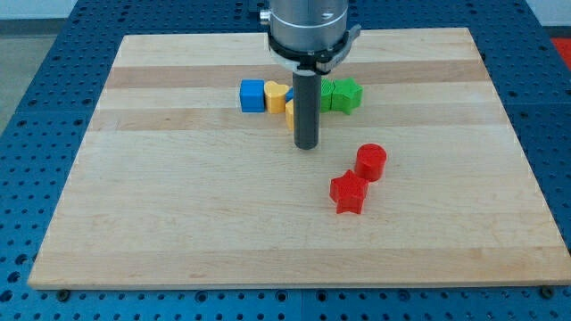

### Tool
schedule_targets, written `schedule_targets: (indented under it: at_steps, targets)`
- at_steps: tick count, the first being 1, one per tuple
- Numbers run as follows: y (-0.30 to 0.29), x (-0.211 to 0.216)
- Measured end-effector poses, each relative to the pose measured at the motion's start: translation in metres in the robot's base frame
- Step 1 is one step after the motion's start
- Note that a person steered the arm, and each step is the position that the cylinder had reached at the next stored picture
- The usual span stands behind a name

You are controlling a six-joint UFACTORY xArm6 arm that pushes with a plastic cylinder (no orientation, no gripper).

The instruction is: Point your arm at red circle

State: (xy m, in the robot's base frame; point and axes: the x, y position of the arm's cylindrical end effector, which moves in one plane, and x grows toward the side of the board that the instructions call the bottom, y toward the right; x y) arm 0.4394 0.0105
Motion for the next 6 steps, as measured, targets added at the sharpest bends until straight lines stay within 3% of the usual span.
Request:
schedule_targets:
  at_steps: [2, 4, 6]
  targets:
    - [0.034, -0.007]
    - [0.106, -0.012]
    - [0.115, 0.026]
